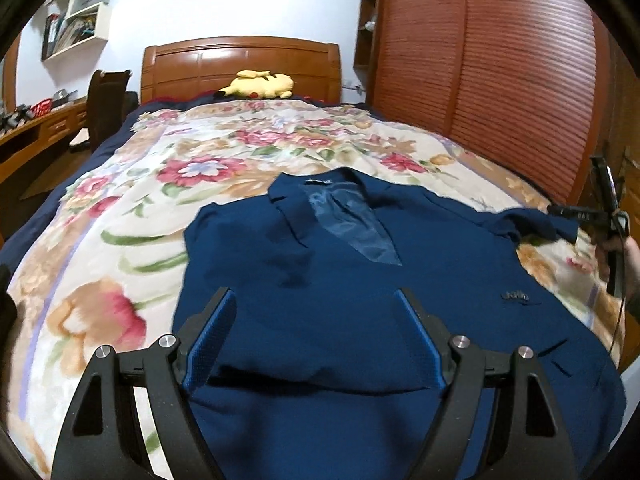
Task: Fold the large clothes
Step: 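Grasp the other sleeve cuff with the right tool and lift it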
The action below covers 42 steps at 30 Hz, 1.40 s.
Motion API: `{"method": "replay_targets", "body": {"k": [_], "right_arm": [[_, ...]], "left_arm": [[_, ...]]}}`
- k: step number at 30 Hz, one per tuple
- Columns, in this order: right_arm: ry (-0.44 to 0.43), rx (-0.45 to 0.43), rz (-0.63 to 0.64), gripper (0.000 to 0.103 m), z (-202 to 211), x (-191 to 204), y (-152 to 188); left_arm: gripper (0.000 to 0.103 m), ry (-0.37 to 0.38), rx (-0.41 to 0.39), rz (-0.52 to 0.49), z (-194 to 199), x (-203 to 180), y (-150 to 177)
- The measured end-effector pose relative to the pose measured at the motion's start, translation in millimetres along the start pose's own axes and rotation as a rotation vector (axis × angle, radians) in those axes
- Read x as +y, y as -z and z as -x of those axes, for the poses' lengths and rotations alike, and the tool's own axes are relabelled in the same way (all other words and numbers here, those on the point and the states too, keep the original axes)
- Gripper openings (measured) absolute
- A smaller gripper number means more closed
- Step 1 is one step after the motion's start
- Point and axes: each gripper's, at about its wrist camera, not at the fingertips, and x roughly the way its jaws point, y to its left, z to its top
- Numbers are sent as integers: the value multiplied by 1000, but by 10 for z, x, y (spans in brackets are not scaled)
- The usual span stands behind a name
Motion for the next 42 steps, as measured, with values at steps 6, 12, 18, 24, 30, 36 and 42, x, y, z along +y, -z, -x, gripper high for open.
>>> {"method": "replay_targets", "body": {"k": [6, 12, 18, 24, 30, 36, 42], "right_arm": [[124, 9, -100, 71, -39, -613, -65], [215, 36, -181, 71, -171, -1133, -24], [272, 50, -226, 71, -326, -1441, -37], [192, 112, -282, 71, -556, -1574, 21], [188, 162, -181, 41, -701, -1451, -13], [147, 103, -65, 13, -413, -1138, -159], [87, -67, 44, 13, 354, -600, -498]], "left_arm": [[81, -18, 22, -18, -103, -120, 22], [81, -27, 48, -33, -215, -216, 41], [81, -25, 69, -44, -307, -308, 81], [81, -25, 75, -60, -331, -353, 94], [81, -25, 73, -48, -303, -314, 94], [81, -16, 43, -47, -196, -301, 106], [81, 12, 18, -26, -46, -219, 89]]}}
